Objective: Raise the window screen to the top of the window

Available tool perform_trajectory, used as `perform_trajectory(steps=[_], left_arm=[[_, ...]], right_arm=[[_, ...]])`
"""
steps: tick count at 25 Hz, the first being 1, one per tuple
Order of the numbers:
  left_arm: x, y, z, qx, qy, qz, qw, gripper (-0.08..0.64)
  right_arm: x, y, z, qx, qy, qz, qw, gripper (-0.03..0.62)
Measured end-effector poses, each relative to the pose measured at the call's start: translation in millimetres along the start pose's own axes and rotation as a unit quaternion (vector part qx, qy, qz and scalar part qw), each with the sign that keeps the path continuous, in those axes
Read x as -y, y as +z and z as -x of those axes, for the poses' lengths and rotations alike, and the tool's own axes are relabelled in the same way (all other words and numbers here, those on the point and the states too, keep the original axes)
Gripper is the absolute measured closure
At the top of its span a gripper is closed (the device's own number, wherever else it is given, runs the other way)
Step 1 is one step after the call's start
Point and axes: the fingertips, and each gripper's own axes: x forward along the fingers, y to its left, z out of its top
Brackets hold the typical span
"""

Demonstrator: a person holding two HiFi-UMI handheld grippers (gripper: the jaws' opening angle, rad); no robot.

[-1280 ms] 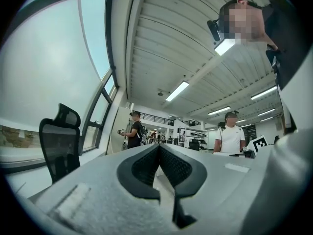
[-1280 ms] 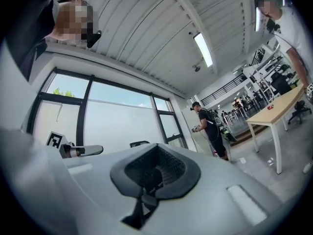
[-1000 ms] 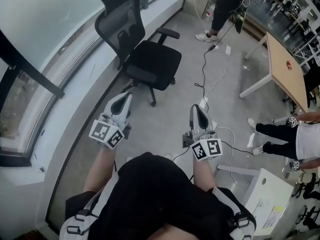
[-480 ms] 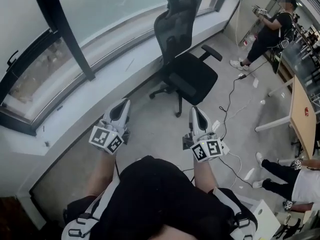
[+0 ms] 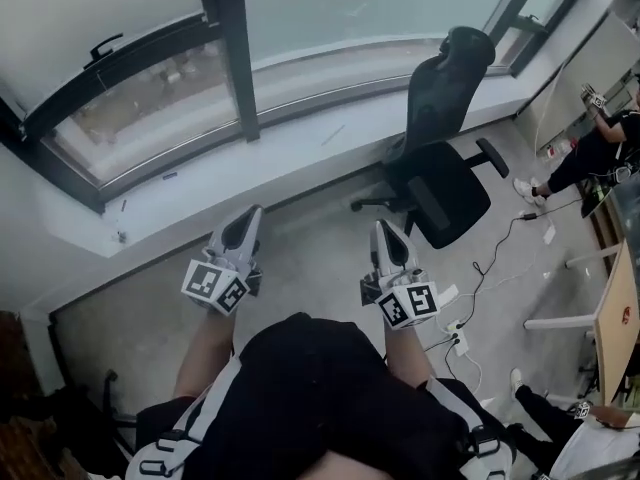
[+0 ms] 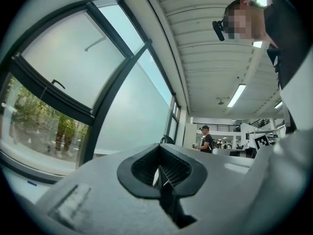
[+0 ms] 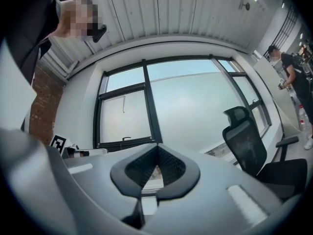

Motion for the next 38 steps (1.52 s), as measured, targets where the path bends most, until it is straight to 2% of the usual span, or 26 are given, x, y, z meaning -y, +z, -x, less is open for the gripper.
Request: perform_trajectory(steps=[7, 11, 15, 18, 21, 26, 30, 34, 38], left_arm=[[-49, 20, 48, 0.023, 0.101, -0.021, 0.9944, 0.557], [-72, 22, 62, 0.026, 0.158, -0.034, 0.9865, 0.557], [-85, 34, 64, 0.041, 0.207, -0.054, 0.976, 0.557], [-97, 44, 66, 0.054, 0.234, -0.069, 0.9682, 0.557], [-105, 49, 69, 0.061, 0.262, -0.068, 0.9608, 0.557], [-114, 42, 74, 0.064, 0.306, -0.063, 0.9479, 0.557], [-116, 28, 69, 0.063, 0.327, -0.058, 0.941, 0.557], [-119, 24, 73, 0.062, 0.349, -0.06, 0.933, 0.557], [-129, 35, 92, 0.058, 0.377, -0.07, 0.9218, 0.557]], right_arm=[[-32, -18, -63, -0.024, 0.083, -0.024, 0.996, 0.591], [-50, -21, -102, -0.022, 0.142, -0.033, 0.989, 0.591], [-51, -26, -140, -0.025, 0.184, -0.054, 0.981, 0.591], [-55, -27, -168, -0.025, 0.214, -0.065, 0.974, 0.591], [-60, -32, -187, -0.034, 0.238, -0.075, 0.968, 0.591], [-62, -44, -208, -0.058, 0.271, -0.081, 0.957, 0.591], [-59, -49, -222, -0.063, 0.294, -0.101, 0.948, 0.591], [-52, -70, -237, -0.082, 0.301, -0.089, 0.946, 0.591], [-78, -77, -255, -0.085, 0.329, -0.092, 0.936, 0.59]])
